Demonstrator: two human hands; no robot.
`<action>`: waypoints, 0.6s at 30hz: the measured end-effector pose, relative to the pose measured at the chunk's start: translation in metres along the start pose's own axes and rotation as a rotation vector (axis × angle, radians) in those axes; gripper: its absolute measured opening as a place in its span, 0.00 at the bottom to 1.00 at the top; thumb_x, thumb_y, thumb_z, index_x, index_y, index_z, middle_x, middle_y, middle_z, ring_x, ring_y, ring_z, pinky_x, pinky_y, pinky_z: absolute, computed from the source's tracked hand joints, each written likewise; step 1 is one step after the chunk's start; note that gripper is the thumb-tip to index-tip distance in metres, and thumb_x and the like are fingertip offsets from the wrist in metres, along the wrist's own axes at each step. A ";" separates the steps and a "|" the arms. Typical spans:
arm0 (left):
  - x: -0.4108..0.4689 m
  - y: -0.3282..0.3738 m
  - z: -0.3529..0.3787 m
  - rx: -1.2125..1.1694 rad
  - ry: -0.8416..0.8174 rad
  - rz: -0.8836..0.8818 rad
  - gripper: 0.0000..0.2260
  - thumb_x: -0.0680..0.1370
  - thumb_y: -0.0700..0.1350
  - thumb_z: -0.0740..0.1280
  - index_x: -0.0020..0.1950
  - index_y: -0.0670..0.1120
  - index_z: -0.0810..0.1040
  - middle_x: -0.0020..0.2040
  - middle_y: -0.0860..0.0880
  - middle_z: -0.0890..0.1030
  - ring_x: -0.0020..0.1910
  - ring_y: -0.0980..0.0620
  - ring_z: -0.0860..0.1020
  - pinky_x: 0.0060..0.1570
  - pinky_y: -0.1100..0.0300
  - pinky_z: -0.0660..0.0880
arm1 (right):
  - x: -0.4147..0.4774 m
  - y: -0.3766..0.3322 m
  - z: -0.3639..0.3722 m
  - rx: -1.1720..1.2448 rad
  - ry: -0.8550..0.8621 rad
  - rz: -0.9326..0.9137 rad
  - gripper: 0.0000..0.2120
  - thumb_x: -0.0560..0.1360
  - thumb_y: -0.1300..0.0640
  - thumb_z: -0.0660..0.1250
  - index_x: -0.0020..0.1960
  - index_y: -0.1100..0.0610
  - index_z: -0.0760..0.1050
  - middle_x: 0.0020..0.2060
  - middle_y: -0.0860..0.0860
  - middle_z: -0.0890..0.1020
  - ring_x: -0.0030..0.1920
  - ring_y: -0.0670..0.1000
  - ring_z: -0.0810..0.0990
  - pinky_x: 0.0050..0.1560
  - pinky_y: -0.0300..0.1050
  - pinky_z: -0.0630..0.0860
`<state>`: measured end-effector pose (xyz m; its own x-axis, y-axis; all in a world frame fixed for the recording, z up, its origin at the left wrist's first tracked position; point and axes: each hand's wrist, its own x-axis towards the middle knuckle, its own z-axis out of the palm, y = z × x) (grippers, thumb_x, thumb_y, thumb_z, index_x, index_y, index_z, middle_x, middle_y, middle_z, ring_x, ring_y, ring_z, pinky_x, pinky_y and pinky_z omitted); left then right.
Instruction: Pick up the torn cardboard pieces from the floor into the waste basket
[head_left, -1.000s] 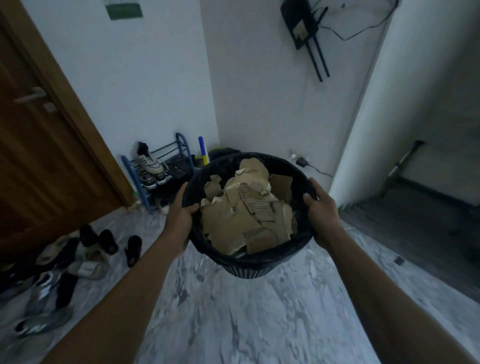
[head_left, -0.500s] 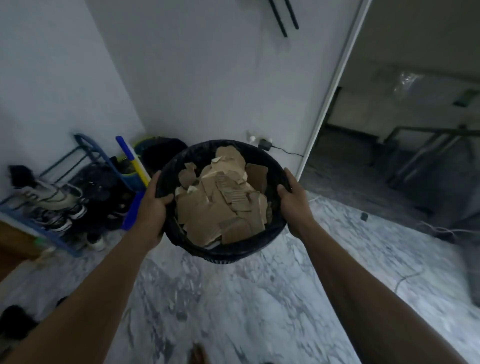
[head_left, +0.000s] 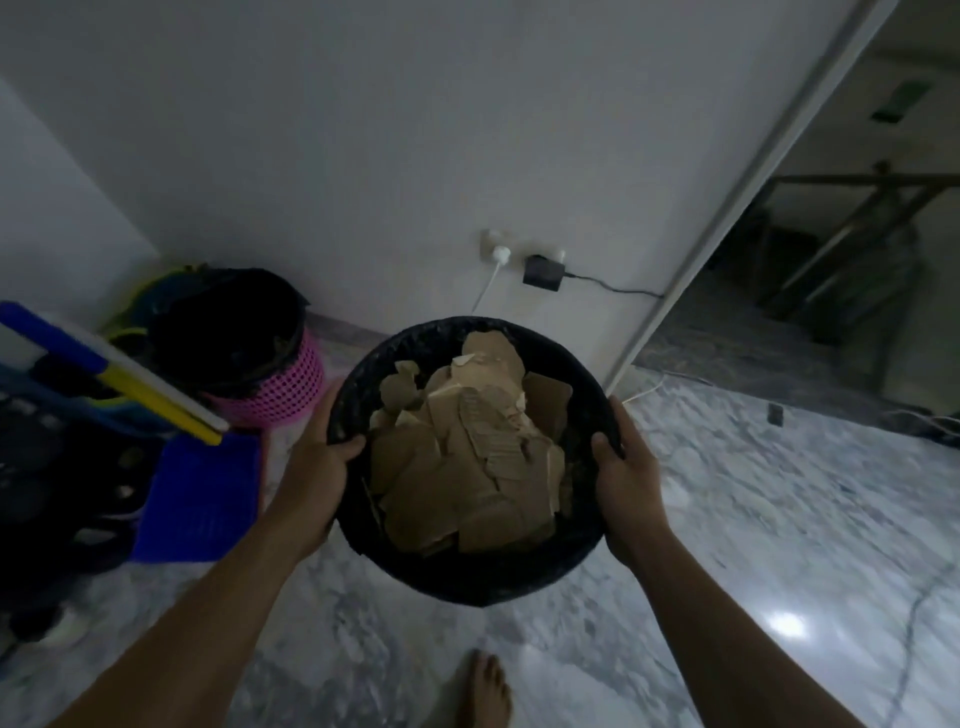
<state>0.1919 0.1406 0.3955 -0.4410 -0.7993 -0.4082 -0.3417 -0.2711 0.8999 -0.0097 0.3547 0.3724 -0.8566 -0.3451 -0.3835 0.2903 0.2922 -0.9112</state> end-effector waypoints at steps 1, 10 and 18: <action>0.027 -0.019 0.008 -0.012 0.001 0.005 0.29 0.81 0.33 0.63 0.78 0.57 0.66 0.70 0.52 0.73 0.66 0.48 0.74 0.61 0.53 0.76 | 0.022 0.020 0.011 -0.001 0.014 -0.002 0.24 0.85 0.61 0.59 0.78 0.45 0.67 0.70 0.48 0.77 0.68 0.50 0.77 0.70 0.55 0.74; 0.229 -0.205 0.070 0.013 -0.101 -0.041 0.26 0.84 0.35 0.58 0.78 0.58 0.64 0.67 0.57 0.73 0.66 0.53 0.73 0.54 0.64 0.74 | 0.188 0.228 0.078 -0.102 0.162 -0.083 0.23 0.82 0.56 0.61 0.76 0.44 0.70 0.70 0.47 0.77 0.69 0.50 0.76 0.71 0.56 0.73; 0.339 -0.292 0.098 0.262 -0.144 0.162 0.26 0.83 0.36 0.58 0.80 0.55 0.61 0.76 0.51 0.69 0.73 0.51 0.69 0.73 0.52 0.67 | 0.268 0.319 0.112 -0.110 0.253 -0.149 0.27 0.81 0.52 0.59 0.80 0.49 0.63 0.74 0.50 0.72 0.73 0.50 0.72 0.73 0.52 0.71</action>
<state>0.0603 0.0014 -0.0205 -0.6133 -0.7318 -0.2972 -0.4508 0.0153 0.8925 -0.0986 0.2555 -0.0375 -0.9693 -0.1626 -0.1847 0.1174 0.3542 -0.9278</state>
